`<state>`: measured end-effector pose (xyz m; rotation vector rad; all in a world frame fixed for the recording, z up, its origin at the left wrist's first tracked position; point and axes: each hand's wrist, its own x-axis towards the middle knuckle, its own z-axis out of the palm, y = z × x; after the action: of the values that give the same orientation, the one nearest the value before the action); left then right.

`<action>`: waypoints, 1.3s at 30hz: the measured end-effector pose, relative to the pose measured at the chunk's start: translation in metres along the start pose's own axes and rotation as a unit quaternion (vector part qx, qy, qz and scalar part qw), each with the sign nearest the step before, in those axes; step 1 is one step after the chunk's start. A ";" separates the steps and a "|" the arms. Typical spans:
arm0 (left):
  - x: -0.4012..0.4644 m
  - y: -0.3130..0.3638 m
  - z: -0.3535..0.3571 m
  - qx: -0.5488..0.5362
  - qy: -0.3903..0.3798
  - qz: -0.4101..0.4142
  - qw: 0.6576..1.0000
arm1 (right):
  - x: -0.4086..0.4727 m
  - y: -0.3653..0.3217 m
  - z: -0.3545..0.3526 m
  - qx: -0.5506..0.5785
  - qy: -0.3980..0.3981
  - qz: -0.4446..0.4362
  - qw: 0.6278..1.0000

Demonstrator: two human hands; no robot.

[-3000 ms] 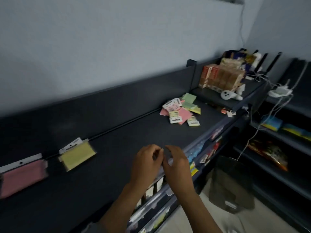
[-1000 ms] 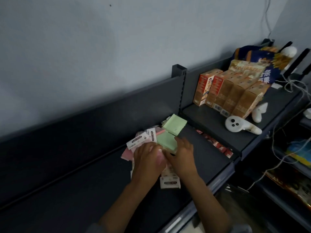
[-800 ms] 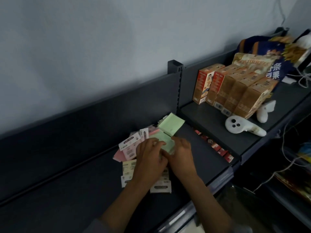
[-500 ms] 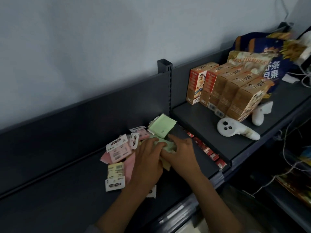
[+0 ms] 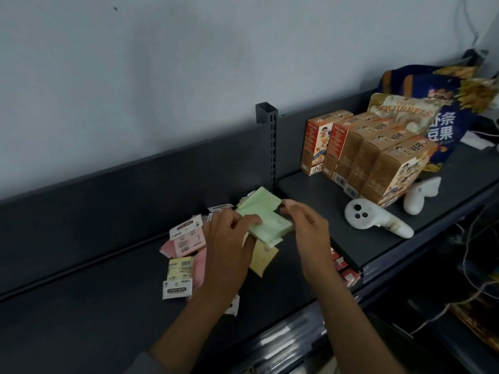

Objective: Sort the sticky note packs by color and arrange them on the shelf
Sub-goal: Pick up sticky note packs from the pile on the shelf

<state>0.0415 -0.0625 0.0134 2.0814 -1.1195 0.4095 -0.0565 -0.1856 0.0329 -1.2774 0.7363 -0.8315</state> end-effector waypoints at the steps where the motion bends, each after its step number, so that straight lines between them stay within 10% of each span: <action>1: -0.001 0.001 -0.001 -0.013 0.003 0.010 1.000 | 0.002 0.002 -0.001 0.000 -0.005 0.031 1.000; 10: -0.026 -0.021 -0.013 -0.042 -0.033 0.001 0.999 | -0.015 0.016 0.011 0.103 -0.162 0.136 0.972; 16: -0.043 -0.028 -0.058 -0.200 0.020 -0.224 0.954 | -0.032 0.029 0.064 0.060 -0.193 0.128 0.971; 39: -0.152 -0.157 -0.214 -0.096 0.134 -0.334 0.928 | -0.167 0.047 0.266 -0.029 -0.308 0.146 0.940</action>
<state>0.0957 0.2382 0.0029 2.0074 -0.2402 0.2231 0.0881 0.0970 0.0285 -1.3416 0.4251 -0.1420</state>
